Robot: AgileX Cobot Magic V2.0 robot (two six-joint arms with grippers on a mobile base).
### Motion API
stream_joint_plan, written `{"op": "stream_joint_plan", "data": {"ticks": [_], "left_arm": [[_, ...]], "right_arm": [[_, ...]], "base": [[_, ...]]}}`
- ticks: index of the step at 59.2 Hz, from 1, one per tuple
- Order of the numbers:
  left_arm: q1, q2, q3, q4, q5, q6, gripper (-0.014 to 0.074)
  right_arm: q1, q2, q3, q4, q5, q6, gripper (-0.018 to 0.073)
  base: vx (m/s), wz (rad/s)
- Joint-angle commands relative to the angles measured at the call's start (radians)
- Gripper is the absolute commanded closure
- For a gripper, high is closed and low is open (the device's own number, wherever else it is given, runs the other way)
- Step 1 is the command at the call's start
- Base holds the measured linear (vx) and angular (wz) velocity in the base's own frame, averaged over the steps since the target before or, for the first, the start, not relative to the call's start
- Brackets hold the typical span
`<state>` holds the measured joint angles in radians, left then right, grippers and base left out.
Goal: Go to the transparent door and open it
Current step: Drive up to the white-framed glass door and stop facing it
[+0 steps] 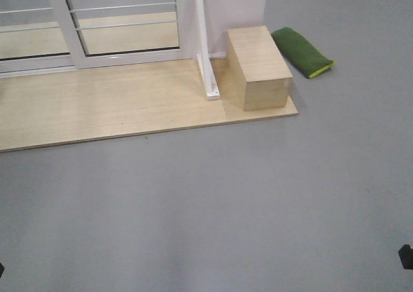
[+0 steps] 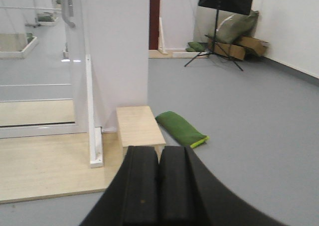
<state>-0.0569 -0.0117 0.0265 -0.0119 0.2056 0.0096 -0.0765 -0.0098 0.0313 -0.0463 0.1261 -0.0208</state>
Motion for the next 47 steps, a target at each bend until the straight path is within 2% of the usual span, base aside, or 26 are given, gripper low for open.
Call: {"op": "stream_joint_plan", "data": {"ticks": [1, 26, 47], "left_arm": [[-0.004, -0.011, 0.031, -0.007, -0.084, -0.010, 0.0602], [-0.004, -0.011, 0.031, -0.007, -0.084, -0.010, 0.0602], [-0.004, -0.011, 0.031, -0.007, -0.084, -0.010, 0.0602]], "right_arm": [[0.000, -0.014, 0.012, -0.005, -0.085, -0.009, 0.0567], [0.000, -0.014, 0.012, -0.005, -0.085, -0.009, 0.0567], [0.000, -0.014, 0.012, -0.005, -0.085, -0.009, 0.0567]], "base": [[0.59, 0.55], [0.58, 0.47], [0.56, 0.27]]}}
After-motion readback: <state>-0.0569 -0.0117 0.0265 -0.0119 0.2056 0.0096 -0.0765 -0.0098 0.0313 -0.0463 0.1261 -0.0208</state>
